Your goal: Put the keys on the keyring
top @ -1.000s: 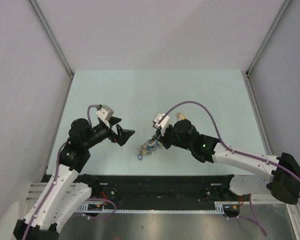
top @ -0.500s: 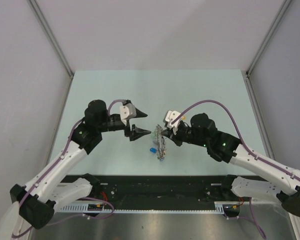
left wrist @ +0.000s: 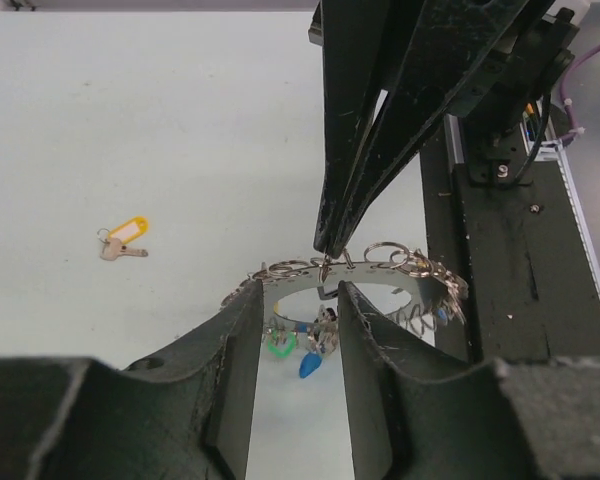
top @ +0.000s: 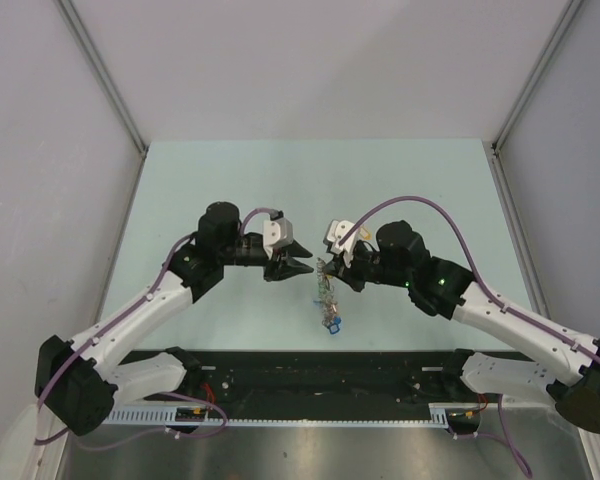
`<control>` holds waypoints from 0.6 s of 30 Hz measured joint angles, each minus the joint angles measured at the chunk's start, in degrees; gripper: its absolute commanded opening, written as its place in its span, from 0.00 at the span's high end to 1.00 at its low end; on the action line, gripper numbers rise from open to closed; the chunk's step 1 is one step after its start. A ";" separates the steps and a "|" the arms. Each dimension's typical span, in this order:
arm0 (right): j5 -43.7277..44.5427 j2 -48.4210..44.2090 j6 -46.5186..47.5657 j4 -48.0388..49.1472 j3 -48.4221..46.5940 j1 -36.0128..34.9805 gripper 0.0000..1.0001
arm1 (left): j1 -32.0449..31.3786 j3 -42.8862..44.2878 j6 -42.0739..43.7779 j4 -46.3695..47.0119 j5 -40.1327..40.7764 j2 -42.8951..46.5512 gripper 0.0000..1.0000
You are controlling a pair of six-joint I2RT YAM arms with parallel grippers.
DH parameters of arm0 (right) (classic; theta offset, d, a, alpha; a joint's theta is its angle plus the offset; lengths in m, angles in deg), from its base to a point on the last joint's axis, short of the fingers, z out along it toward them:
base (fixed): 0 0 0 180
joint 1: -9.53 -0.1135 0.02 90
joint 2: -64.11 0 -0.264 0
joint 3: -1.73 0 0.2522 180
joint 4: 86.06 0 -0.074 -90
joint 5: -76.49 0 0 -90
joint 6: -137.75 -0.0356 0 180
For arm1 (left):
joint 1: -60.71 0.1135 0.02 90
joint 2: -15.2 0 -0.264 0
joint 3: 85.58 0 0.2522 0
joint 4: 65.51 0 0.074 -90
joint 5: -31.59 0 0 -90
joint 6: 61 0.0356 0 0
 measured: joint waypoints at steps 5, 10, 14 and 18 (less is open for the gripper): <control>-1.18 0.55 0.00 0.11 0.00 0.04 1.00 | -0.72 -0.61 0.02 0.37 -0.15 -1.77 0.64; -2.14 0.87 0.00 0.15 0.00 0.26 1.00 | -1.73 -0.61 0.20 0.24 -0.26 -3.61 0.68; -2.19 1.25 0.00 0.15 0.00 0.26 1.00 | -2.60 -0.61 0.94 -0.39 -0.33 -4.31 0.73; -2.58 1.33 0.00 0.13 0.00 0.26 1.00 | -3.10 -0.61 1.33 -1.05 -0.55 -4.55 0.79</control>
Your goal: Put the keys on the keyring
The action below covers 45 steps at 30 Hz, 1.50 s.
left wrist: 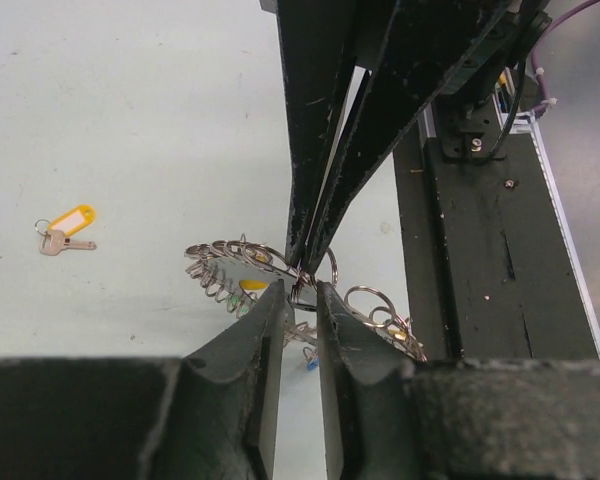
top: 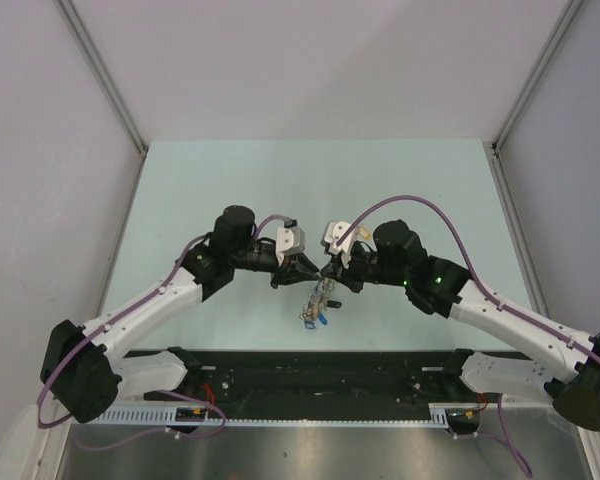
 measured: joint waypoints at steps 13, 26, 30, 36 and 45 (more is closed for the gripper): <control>-1.62 0.15 -0.31 -0.33 0.00 0.11 0.99 | -0.96 0.00 0.20 0.07 0.02 -0.70 1.00; 2.14 -3.93 -10.73 2.08 0.11 5.66 0.70 | -1.38 -9.33 -6.29 10.23 3.63 2.58 0.99; 1.27 -6.67 -15.50 5.99 3.13 8.07 0.66 | -1.49 -12.76 -10.19 14.84 6.45 5.29 0.99; -2.58 -5.66 -21.57 9.03 6.80 7.41 0.54 | -1.49 -14.69 -14.86 20.68 10.86 7.74 1.00; -5.05 -2.10 -26.23 13.46 8.72 3.96 0.59 | -1.57 -16.26 -18.58 23.96 14.25 7.93 1.00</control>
